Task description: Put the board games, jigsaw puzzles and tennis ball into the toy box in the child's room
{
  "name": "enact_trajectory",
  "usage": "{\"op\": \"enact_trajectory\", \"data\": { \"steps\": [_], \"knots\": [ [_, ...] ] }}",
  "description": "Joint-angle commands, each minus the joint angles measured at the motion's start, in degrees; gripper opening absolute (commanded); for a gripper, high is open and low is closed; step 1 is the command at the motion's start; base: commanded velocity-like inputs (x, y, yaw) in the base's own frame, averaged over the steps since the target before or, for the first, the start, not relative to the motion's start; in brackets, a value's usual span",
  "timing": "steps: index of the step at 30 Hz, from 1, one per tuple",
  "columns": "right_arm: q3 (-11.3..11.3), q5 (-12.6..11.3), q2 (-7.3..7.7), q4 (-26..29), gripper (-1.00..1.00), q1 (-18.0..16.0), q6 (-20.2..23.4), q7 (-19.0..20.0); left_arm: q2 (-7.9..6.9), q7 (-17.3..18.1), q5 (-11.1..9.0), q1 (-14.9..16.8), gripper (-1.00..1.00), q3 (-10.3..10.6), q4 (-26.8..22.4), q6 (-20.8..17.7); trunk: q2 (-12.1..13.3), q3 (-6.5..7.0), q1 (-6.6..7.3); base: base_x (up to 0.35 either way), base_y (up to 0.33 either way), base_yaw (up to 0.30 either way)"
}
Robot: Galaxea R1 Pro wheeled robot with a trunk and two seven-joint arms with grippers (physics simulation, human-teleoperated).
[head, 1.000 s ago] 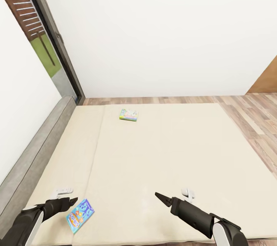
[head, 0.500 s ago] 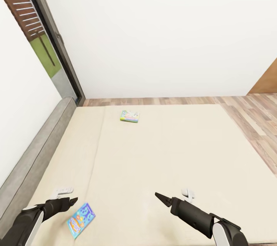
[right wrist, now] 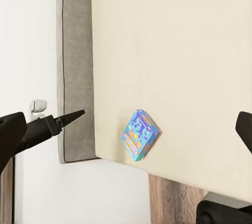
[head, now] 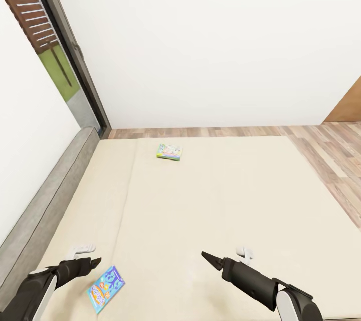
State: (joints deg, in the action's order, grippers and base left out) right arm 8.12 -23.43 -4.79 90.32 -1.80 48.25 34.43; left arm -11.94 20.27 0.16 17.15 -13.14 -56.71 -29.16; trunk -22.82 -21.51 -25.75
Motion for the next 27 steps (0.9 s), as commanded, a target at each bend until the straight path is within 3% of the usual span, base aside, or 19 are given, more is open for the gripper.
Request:
{"op": "enact_trajectory", "data": {
  "steps": [1,15,27],
  "knots": [
    [0.14,0.03,-0.06,0.03,1.0,-0.04,0.35,0.25,0.01,0.31,0.02,0.03,1.0,-0.13,-0.07,-0.42,-0.1,-0.09,-0.03,0.002,0.001,0.0],
    [0.01,0.08,-0.13,0.18,1.0,-0.04,0.37,0.66,-0.01,0.23,-0.06,0.04,1.0,-0.09,-0.07,-0.73,-0.1,-0.13,-0.03,0.0,0.0,0.0],
    [0.27,-0.47,0.01,0.26,1.0,-0.04,0.58,1.48,-0.01,0.13,-0.07,0.06,1.0,-0.04,-0.07,-0.79,-0.1,-0.96,-0.03,0.0,0.0,0.0]
  ]
}}
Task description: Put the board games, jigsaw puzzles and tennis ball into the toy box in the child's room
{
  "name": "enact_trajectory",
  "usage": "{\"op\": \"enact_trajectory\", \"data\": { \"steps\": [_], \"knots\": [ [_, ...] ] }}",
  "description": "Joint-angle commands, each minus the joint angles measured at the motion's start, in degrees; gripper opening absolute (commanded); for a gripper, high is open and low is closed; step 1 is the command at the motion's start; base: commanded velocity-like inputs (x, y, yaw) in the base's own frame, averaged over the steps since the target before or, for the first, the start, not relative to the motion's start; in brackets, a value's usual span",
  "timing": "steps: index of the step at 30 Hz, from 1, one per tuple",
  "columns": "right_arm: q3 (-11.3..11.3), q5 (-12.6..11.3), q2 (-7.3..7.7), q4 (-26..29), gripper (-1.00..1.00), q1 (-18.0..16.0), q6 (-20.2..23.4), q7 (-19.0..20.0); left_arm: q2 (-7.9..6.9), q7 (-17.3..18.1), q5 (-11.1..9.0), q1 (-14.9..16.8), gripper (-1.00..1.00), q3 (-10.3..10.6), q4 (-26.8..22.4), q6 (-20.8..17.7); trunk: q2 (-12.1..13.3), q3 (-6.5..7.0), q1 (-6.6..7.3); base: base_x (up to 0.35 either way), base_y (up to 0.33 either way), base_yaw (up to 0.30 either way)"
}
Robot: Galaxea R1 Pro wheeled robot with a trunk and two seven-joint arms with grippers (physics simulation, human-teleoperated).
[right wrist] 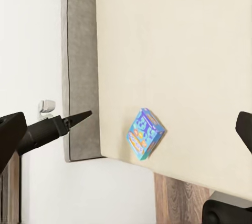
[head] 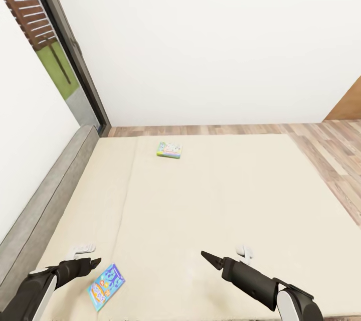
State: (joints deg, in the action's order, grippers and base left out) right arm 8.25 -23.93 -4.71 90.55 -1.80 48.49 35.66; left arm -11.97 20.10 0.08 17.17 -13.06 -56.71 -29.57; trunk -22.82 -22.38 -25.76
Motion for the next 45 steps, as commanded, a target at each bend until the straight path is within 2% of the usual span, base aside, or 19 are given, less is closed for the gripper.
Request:
{"op": "enact_trajectory", "data": {
  "steps": [1,13,32,36,41,45],
  "knots": [
    [0.15,0.01,-0.07,0.04,1.0,-0.04,0.35,0.47,0.02,0.3,0.01,0.04,1.0,-0.13,-0.07,-0.39,-0.1,-0.18,-0.03,0.0,0.0,0.0],
    [0.05,-0.06,-0.06,0.2,1.0,-0.04,0.38,4.26,-0.11,0.37,0.11,0.18,1.0,-0.16,0.17,-0.54,-0.1,-1.28,-0.03,0.0,0.0,0.0],
    [-0.09,-0.04,-0.03,0.34,1.0,0.03,0.43,6.72,-0.28,0.55,0.11,1.24,1.0,-0.21,0.37,-2.04,-0.1,-3.04,-0.03,0.0,0.0,0.0],
    [-0.13,0.0,0.01,0.44,1.0,0.12,0.41,9.37,-0.31,0.55,0.1,1.27,1.0,-0.21,0.37,-2.32,-0.1,-3.41,-0.03,0.0,0.0,0.0],
    [-0.17,0.04,0.04,0.49,1.0,0.19,0.05,16.46,-0.33,0.55,0.1,1.28,1.0,-0.21,0.37,-2.46,-0.1,-3.87,-0.03,0.0,0.0,0.0],
    [-0.18,0.16,0.05,0.5,1.0,0.07,-0.52,20.56,-0.33,0.55,0.12,1.28,1.0,-0.21,0.37,-2.49,-0.1,-4.24,-0.03,0.0,0.0,0.0]
  ]
}}
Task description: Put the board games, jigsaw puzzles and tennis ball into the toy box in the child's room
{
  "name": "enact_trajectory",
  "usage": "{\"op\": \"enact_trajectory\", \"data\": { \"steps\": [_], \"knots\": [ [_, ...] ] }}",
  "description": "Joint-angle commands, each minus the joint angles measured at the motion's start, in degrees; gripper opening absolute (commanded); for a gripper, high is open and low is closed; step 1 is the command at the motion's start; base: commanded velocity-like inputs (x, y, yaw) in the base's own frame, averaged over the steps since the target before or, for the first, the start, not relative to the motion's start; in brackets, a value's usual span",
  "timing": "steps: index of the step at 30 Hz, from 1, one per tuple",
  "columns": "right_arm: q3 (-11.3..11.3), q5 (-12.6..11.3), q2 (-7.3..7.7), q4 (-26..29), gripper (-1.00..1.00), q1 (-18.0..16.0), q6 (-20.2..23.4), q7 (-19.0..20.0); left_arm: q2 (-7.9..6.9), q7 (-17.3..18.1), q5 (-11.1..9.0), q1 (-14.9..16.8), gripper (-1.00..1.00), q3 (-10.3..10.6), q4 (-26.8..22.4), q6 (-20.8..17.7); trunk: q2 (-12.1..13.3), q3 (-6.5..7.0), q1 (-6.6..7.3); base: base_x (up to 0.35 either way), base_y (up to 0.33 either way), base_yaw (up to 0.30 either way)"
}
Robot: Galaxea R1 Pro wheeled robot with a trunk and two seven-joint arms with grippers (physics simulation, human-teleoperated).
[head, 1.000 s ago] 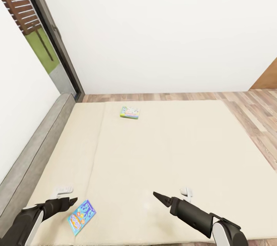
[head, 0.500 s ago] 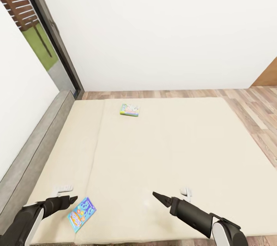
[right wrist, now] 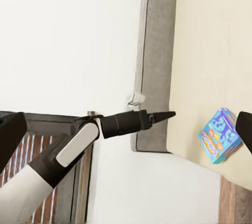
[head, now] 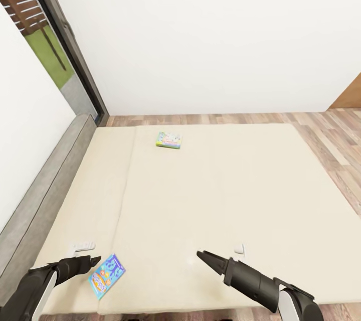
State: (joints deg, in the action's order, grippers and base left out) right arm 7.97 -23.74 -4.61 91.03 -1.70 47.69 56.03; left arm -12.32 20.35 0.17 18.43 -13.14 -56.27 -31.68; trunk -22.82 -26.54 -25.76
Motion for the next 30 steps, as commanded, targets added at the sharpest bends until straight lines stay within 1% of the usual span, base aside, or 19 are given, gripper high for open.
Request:
{"op": "enact_trajectory", "data": {
  "steps": [1,5,10,17,30],
  "knots": [
    [0.12,0.02,-0.05,0.02,1.0,-0.04,0.09,0.86,0.02,0.3,0.04,0.03,1.0,-0.13,-0.07,-0.36,-0.1,-0.18,-0.03,0.0,0.0,0.0],
    [0.27,0.12,0.08,0.02,1.0,-0.04,-1.1,2.58,0.01,0.3,0.05,0.03,1.0,-0.13,-0.07,-0.35,-0.1,-0.55,-0.03,0.0,0.0,0.0],
    [0.36,0.17,0.69,0.02,1.0,-0.03,-2.54,3.38,0.01,0.3,0.04,0.03,1.0,-0.13,-0.07,-0.38,-0.1,-1.01,-0.03,0.0,0.0,0.0],
    [0.48,0.18,1.01,0.02,1.0,-0.05,-3.15,3.66,0.01,0.33,0.01,0.03,1.0,-0.13,-0.07,-0.36,-0.1,-1.66,-0.03,0.0,0.0,0.0],
    [0.56,0.19,1.09,0.02,1.0,-0.06,-3.38,3.68,0.05,0.3,0.0,0.03,1.0,-0.13,-0.07,-0.31,-0.1,-2.86,-0.03,0.0,0.0,0.0]
  ]
}}
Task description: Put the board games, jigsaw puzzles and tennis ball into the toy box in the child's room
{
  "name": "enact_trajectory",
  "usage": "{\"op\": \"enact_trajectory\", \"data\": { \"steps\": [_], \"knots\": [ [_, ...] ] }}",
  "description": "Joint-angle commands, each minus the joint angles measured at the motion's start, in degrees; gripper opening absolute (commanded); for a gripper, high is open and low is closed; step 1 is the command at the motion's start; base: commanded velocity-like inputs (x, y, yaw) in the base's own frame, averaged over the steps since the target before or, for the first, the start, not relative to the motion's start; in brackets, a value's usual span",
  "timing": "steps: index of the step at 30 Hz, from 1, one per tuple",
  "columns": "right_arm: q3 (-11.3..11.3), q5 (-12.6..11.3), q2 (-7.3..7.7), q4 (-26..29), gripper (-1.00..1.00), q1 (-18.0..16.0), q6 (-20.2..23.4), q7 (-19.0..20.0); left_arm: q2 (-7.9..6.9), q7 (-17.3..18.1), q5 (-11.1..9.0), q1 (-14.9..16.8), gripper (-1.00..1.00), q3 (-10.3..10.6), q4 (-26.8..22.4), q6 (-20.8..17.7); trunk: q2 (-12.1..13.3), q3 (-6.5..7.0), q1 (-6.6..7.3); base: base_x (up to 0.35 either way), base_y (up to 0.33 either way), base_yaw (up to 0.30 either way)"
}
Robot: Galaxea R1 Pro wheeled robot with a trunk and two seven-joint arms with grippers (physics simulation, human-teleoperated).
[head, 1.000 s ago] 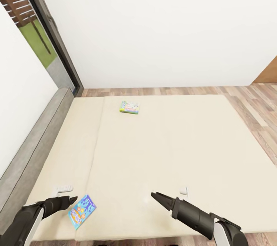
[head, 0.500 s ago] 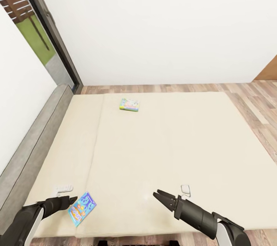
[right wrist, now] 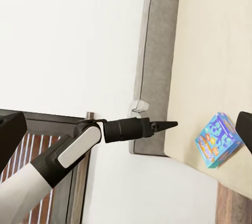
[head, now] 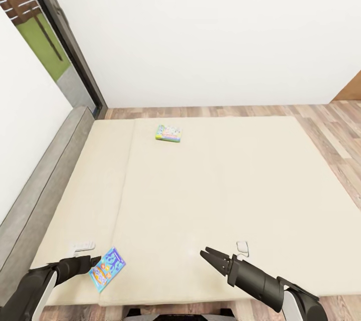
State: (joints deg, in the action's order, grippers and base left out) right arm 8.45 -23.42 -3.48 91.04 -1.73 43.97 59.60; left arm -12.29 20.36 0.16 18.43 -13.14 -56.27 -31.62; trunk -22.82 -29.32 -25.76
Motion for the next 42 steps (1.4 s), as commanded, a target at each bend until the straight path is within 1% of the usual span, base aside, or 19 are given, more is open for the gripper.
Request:
{"op": "enact_trajectory", "data": {
  "steps": [1,7,11,13,15,20,21,22,23,26,27,32,40,42],
  "knots": [
    [0.09,-0.13,-0.04,0.01,1.0,-0.03,0.31,0.1,0.03,0.3,0.02,0.03,1.0,-0.13,-0.07,-0.38,-0.09,-0.17,-0.03,0.0,0.0,0.0],
    [-0.28,-0.06,-0.11,0.01,1.0,-0.03,0.19,-0.15,0.06,0.3,0.02,0.03,1.0,-0.13,-0.07,-0.37,-0.09,-0.73,-0.03,0.0,0.0,0.0],
    [-1.22,0.35,-0.69,-0.03,1.0,-0.43,0.29,-1.13,0.24,0.3,0.11,0.03,1.0,-0.11,-0.07,-0.37,-0.09,-1.1,-0.03,0.0,0.0,0.0],
    [-1.59,0.41,-0.85,-0.01,1.0,-1.16,0.46,-1.91,0.3,0.3,0.17,0.03,1.0,-0.08,-0.07,-0.37,-0.09,-1.28,-0.03,0.0,0.0,0.0],
    [-1.96,0.4,-0.99,-0.02,1.0,-2.77,0.68,-2.87,0.35,0.3,0.21,0.03,1.0,-0.07,-0.07,-0.39,-0.09,-1.47,-0.03,0.0,0.0,0.0],
    [-3.43,0.22,-1.21,-0.52,1.0,-8.27,1.22,-5.91,0.35,0.3,0.21,0.03,1.0,-0.05,-0.07,-0.4,-0.09,-1.93,-0.03,0.0,0.0,0.0],
    [-3.92,0.19,-1.26,-0.73,1.0,-9.29,1.28,-6.71,0.33,0.3,0.21,0.03,1.0,-0.05,-0.07,-0.4,-0.09,-2.03,-0.03,0.0,0.0,0.0],
    [-5.12,0.05,-1.37,-1.06,1.0,-11.12,1.35,-8.49,0.28,0.3,0.17,0.03,1.0,-0.04,-0.07,-0.39,-0.09,-2.12,-0.03,0.0,0.0,0.0],
    [-5.12,0.05,-1.37,-1.06,1.0,-11.12,1.35,-8.49,0.28,0.3,0.17,0.03,1.0,-0.04,-0.07,-0.39,-0.09,-2.21,-0.03,0.0,0.0,0.0],
    [-7.06,-0.18,-1.66,-1.35,1.0,-13.14,1.41,-11.21,0.22,0.32,0.12,0.03,1.0,-0.04,-0.07,-0.38,-0.09,-2.49,-0.03,0.0,0.0,0.0],
    [-8.23,-0.31,-1.81,-1.46,1.0,-13.92,1.43,-12.62,0.2,0.34,0.09,0.03,1.0,-0.04,-0.07,-0.38,-0.09,-2.58,-0.03,0.0,0.0,0.0],
    [-10.29,-0.44,-1.93,-1.52,1.0,-14.78,1.37,-14.32,0.26,0.35,0.04,0.03,1.0,-0.08,-0.07,-0.37,-0.09,-3.04,-0.03,0.0,0.0,0.0],
    [-11.65,-0.47,-2.01,-1.13,1.0,-14.63,1.51,-14.96,0.3,0.37,0.09,0.03,1.0,-0.08,-0.07,-0.37,-0.09,-3.79,-0.03,0.0,0.0,0.0],
    [-12.51,-0.48,-2.06,-1.01,1.0,-14.63,1.44,-15.0,0.27,0.38,0.07,0.03,1.0,-0.06,-0.07,-0.37,-0.09,-3.97,-0.03,0.0,0.0,0.0]
  ]
}}
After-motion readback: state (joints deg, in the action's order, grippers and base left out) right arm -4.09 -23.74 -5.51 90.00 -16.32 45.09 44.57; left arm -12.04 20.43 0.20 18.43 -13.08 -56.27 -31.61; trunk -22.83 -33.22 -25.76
